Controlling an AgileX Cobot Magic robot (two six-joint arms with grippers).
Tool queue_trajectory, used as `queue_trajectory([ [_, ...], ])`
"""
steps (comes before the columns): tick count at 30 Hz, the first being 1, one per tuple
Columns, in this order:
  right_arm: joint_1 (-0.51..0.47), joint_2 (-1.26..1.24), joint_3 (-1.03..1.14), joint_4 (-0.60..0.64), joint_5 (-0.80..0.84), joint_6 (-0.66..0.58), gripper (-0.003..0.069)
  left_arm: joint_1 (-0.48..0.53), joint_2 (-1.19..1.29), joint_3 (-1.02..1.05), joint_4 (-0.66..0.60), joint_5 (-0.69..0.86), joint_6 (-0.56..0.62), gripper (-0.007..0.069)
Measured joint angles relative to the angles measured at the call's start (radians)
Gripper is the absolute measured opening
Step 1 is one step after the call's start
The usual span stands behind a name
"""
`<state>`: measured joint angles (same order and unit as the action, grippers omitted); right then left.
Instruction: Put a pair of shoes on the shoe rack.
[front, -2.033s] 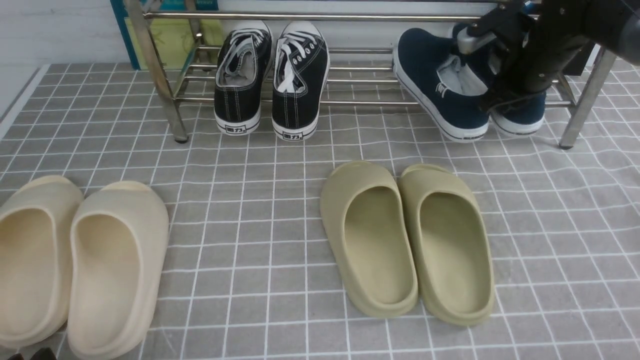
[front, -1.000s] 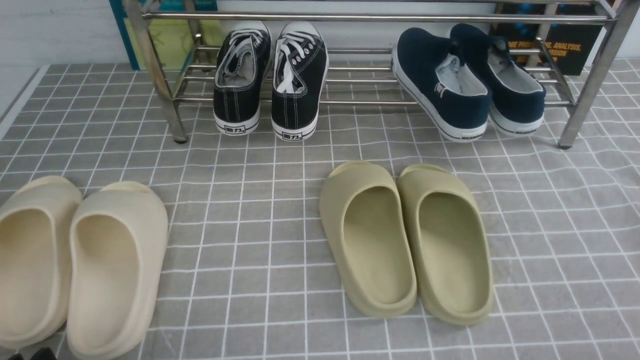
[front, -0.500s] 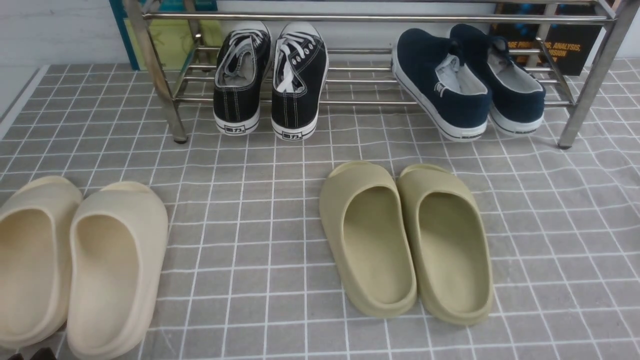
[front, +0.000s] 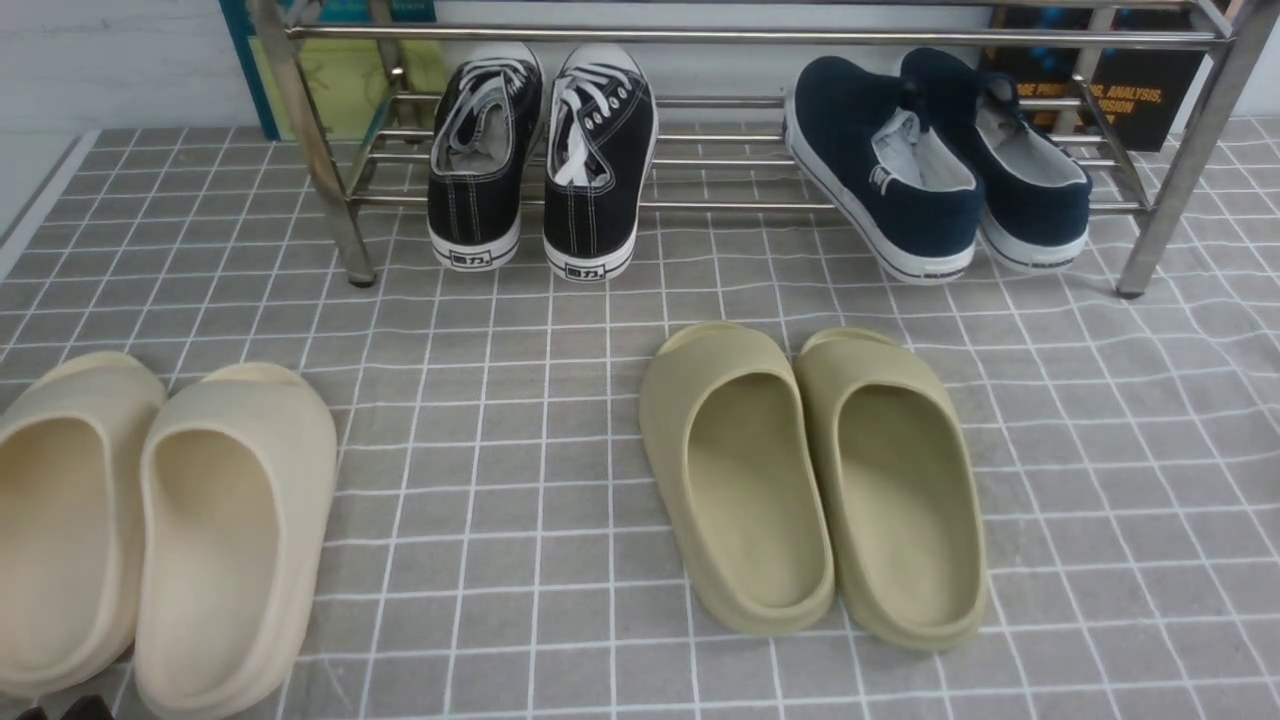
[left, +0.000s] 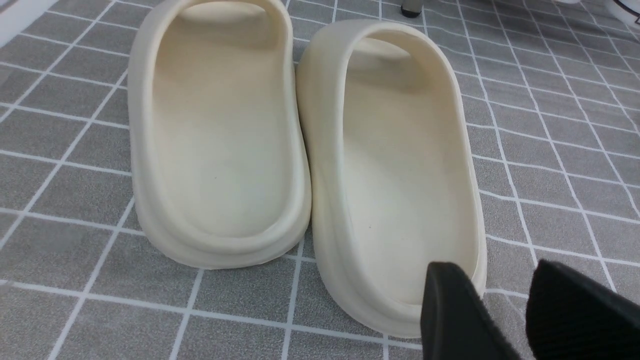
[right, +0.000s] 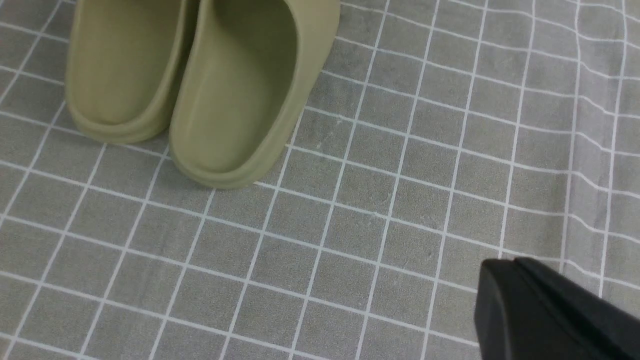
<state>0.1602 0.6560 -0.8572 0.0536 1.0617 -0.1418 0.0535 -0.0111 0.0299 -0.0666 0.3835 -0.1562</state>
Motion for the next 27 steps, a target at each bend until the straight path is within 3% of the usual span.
queue_trajectory([
  [4, 0.0, -0.035, 0.062, 0.024, -0.07, 0.0, 0.0008, 0.0, 0.0, 0.0, 0.0, 0.0, 0.0, 0.0239],
  [7, 0.0, -0.125, 0.15, 0.065, -0.2, 0.0, 0.0008, 0.0, 0.0, 0.0, 0.0, 0.0, 0.0, 0.0239],
  [8, 0.0, -0.191, 0.23, 0.065, -0.316, 0.009, 0.0008, 0.0, 0.0, 0.0, 0.0, 0.0, 0.0, 0.0239],
  [13, -0.02, -0.342, 0.451, -0.024, -0.596, 0.099, 0.0008, 0.0, 0.0, 0.0, 0.0, 0.0, 0.0, 0.0239],
  [16, -0.078, -0.49, 0.65, -0.148, -0.787, 0.254, 0.0008, 0.0, 0.0, 0.0, 0.0, 0.0, 0.0, 0.0239],
  [21, -0.185, -0.646, 0.841, -0.189, -0.879, 0.393, 0.0008, 0.0, 0.0, 0.0, 0.0, 0.0, 0.0, 0.0239],
  [27, -0.256, -0.665, 0.884, -0.155, -0.867, 0.387, 0.0008, 0.0, 0.0, 0.001, 0.0, 0.0, 0.0, 0.0239],
])
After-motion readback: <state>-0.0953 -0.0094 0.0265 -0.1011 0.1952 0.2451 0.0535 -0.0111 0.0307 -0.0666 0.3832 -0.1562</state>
